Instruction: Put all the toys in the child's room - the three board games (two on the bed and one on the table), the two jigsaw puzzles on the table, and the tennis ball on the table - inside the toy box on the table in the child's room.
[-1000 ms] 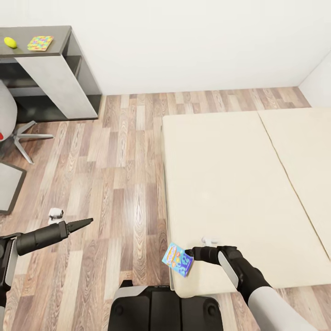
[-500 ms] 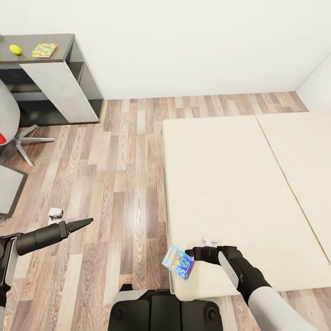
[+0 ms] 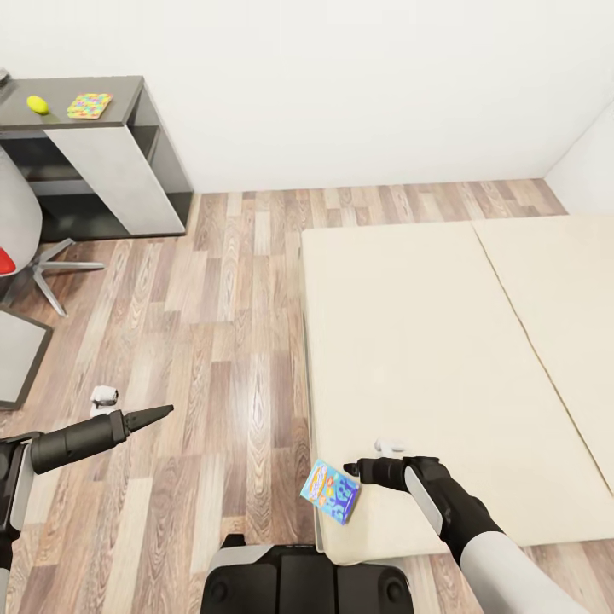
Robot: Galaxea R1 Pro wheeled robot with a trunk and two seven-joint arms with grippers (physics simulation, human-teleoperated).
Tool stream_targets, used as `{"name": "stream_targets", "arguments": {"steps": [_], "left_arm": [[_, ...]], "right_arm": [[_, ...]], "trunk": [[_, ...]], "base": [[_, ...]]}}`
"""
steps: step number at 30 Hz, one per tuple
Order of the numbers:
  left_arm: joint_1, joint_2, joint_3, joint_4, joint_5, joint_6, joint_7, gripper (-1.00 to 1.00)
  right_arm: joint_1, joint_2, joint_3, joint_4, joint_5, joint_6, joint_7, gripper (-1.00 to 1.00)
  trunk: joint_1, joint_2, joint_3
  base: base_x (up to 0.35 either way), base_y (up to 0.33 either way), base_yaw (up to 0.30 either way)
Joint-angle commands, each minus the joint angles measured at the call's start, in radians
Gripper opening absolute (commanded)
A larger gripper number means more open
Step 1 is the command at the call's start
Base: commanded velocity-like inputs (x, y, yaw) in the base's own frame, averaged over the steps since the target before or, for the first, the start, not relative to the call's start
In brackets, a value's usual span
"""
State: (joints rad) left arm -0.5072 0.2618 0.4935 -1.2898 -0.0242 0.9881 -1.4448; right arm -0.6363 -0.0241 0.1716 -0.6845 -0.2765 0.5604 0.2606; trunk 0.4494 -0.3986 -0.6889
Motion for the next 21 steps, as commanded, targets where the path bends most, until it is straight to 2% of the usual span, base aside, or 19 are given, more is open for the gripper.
{"name": "stream_targets", "arguments": {"steps": [1, 21], "left_arm": [[-0.001, 0.0, 0.001, 0.0, -0.003, 0.01, -0.005, 1.0], [-0.001, 0.0, 0.002, 0.0, 0.001, 0.002, -0.006, 1.0]], "right_arm": [[0.0, -0.001, 0.003, -0.001, -0.002, 0.004, 0.0, 1.0], [0.0, 0.0, 0.003, -0.001, -0.001, 0.0, 0.0, 1.0]], "trunk": [[0.001, -0.001, 0.001], [0.001, -0.001, 0.034]], "base": [[-0.005, 0.0, 0.0], [-0.015, 0.0, 0.0]]}}
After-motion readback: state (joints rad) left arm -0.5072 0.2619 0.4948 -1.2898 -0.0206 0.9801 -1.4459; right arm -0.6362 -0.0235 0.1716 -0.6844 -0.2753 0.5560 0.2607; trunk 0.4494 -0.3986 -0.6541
